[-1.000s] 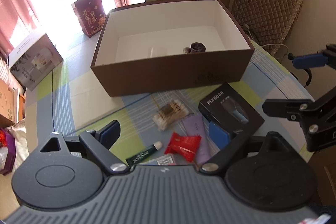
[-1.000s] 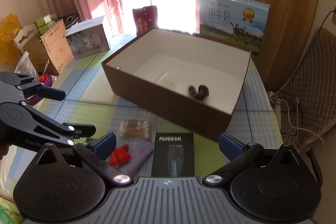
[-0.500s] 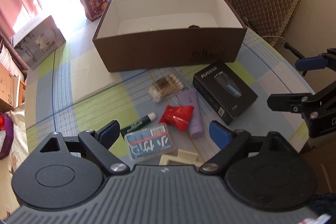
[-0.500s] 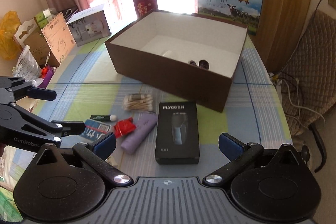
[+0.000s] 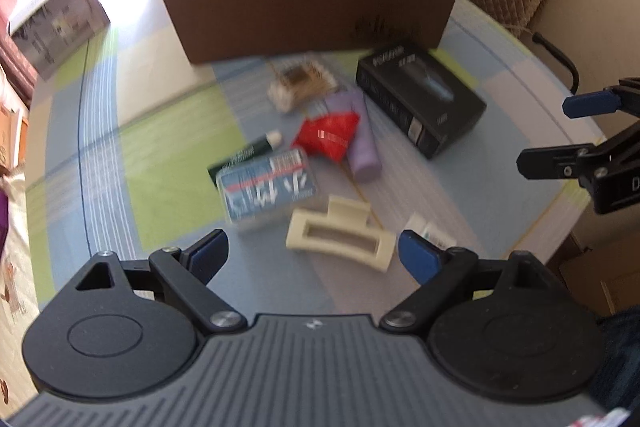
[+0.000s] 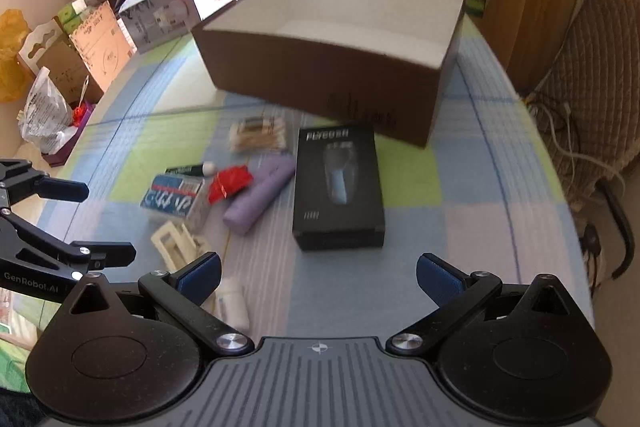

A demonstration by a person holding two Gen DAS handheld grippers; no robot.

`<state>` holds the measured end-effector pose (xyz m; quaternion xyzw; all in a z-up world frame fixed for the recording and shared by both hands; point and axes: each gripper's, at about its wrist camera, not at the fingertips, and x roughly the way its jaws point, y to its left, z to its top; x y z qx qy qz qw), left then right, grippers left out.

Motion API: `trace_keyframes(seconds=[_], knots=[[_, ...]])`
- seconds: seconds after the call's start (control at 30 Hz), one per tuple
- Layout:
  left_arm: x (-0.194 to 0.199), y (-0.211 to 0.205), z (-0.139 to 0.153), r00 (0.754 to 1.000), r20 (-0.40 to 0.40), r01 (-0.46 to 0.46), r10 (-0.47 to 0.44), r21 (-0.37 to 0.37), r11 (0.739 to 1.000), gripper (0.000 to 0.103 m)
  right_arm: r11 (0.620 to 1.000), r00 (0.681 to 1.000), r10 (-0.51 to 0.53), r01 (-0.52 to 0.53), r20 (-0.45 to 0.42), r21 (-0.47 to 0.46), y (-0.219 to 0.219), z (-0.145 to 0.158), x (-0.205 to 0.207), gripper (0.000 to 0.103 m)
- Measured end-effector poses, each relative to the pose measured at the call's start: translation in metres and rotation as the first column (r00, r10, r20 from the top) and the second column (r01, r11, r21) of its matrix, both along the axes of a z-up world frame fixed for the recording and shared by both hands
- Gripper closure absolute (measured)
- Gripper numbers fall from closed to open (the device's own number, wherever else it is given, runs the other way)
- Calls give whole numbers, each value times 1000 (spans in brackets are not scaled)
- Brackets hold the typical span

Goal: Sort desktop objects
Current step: 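Withdraw both tools from the box back toward the table, then grasp the cream claw clip with the left tool while the right tool grasps the white pill bottle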

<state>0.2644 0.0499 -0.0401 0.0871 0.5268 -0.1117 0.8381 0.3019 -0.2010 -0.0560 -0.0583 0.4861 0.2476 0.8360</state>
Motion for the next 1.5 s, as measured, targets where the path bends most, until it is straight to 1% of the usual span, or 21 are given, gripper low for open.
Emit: trace_keyframes(seconds=[0.2,0.33,0.47,0.57,0.67,0.7,0.73,0.77,0.8,0.9,0.93,1.03,1.07,1.1,1.2,1.3,1.33,1.37,1.43,1.5], knots=[[-9,4,-18,999,-33,6,-6,-1,1000,13,1000,998,-28,27,-64,-11,-4,-19,-1,2],[-13,2,-24,999,-28,27,-27,-15,1000,14,999,998,-30,28,-52,-34,-4,-22,1,2],[-14,-1,-28,999,-14,49,-49,-19,999,14,999,998,-17,15,-69,-33,-4,-28,1,2],[-13,-1,-32,998,-21,54,-54,-8,999,14,1000,996,8,-10,-84,-26,0,-33,1,2],[-12,3,-37,998,-37,49,-49,2,999,14,997,993,70,-73,-98,-26,9,-39,-3,2],[-11,4,-39,998,-41,47,-47,4,999,14,995,991,93,-96,-100,-26,13,-41,-4,4],[-11,5,-40,998,-44,46,-45,5,999,14,992,987,123,-126,-103,-22,17,-43,-6,9],[-10,6,-42,998,-48,44,-43,7,999,14,988,982,150,-153,-115,-18,22,-46,-7,22],[-10,7,-43,998,-50,42,-42,7,999,14,984,976,175,-178,-131,-9,26,-49,-8,33],[-8,9,-45,998,-56,33,-33,2,999,14,974,963,223,-225,-152,-2,37,-58,-11,43],[-8,10,-46,998,-58,30,-30,0,1000,14,971,958,238,-241,-158,2,40,-60,-11,44],[-6,14,-48,998,-63,17,-16,2,1000,14,959,944,278,-282,-176,4,50,-68,-13,53],[-5,14,-49,998,-65,12,-12,3,1000,14,956,940,289,-293,-181,3,52,-70,-14,58],[-4,16,-50,998,-68,7,-7,4,1000,15,953,935,300,-304,-187,4,55,-72,-14,61],[-2,18,-50,997,-72,-7,6,-10,1000,15,949,928,309,-315,-208,6,59,-79,-14,63],[-1,16,-50,998,-68,5,-7,-24,1000,15,953,928,297,-301,-224,17,58,-85,-12,64],[0,15,-50,998,-66,12,-14,-26,1000,15,956,931,290,-294,-220,16,58,-86,-12,64],[0,13,-50,998,-65,17,-18,-27,999,15,955,937,292,-298,-193,-3,58,-86,-13,65],[2,11,-51,998,-62,29,-31,-33,999,15,944,935,318,-327,-157,-39,60,-85,-17,68],[3,8,-51,997,-58,49,-51,-42,998,15,947,940,309,-319,-147,-48,58,-86,-17,78]])
